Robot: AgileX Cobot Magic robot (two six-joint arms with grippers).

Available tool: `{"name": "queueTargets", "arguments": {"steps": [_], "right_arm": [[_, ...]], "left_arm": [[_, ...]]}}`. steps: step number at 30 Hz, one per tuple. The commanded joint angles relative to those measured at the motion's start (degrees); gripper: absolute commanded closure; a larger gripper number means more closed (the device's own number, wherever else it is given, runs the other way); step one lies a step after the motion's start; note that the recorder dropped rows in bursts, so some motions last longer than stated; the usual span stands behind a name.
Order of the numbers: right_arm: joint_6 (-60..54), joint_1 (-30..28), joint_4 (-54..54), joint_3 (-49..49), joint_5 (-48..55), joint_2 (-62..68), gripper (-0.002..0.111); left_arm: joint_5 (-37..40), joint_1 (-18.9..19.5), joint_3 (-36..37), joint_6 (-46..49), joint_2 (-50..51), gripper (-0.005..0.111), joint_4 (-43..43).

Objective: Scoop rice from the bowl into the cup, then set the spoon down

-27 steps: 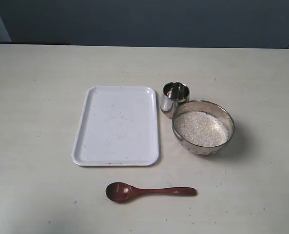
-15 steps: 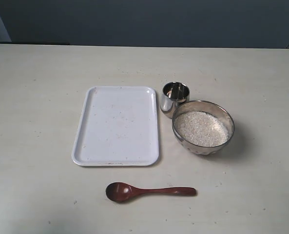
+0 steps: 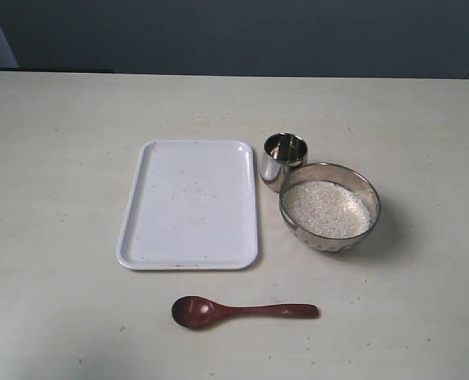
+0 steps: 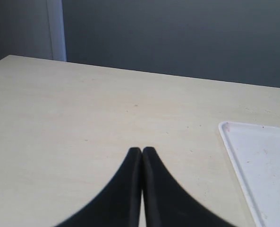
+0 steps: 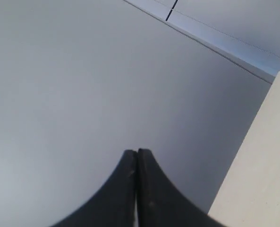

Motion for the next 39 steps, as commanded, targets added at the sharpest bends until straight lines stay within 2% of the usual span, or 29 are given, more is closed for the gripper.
{"name": "queueTargets", "arguments": {"steps": [1,6,11,15,18,21,26,30,34,39], "right_arm": [[2.5,-0.4,-1.7,-1.3,-0.6,-0.2,0.108],[2.2,1.2,-36.1,-13.6,0.3,2.4,0.108],[2.1,3.4,-63.6,-34.8,12.4,21.2,0.108],[1.9,5.8,-76.7,-50.8,19.4,37.9,0.108],[-2.9,8.7,-76.3,-62.7,27.1,48.0,0.108],[-14.2,13.4,-70.4,-71.8,38.9,57.8,0.108],[-38.5,21.9,-48.5,-81.0,51.9,70.8,0.106],[-54.5,27.7,-34.6,-83.7,63.5,79.4,0.094],[-58.3,33.8,-33.7,-83.7,72.1,85.7,0.082],[-58.5,40.1,-33.5,-83.6,78.4,91.5,0.080]], "left_arm": [[-0.9,-0.3,-0.2,-0.1,0.0,0.106,0.1],[-0.9,-0.3,-0.2,-0.1,0.0,0.106,0.1],[-0.9,-0.3,-0.2,-0.1,0.0,0.106,0.1],[-0.9,-0.3,-0.2,-0.1,0.0,0.106,0.1],[-0.9,-0.3,-0.2,-0.1,0.0,0.106,0.1],[-0.9,-0.3,-0.2,-0.1,0.0,0.106,0.1],[-0.9,-0.3,-0.2,-0.1,0.0,0.106,0.1],[-0.9,-0.3,-0.2,-0.1,0.0,0.106,0.1],[-0.9,-0.3,-0.2,-0.1,0.0,0.106,0.1],[-0.9,-0.3,-0.2,-0.1,0.0,0.106,0.1]]}}
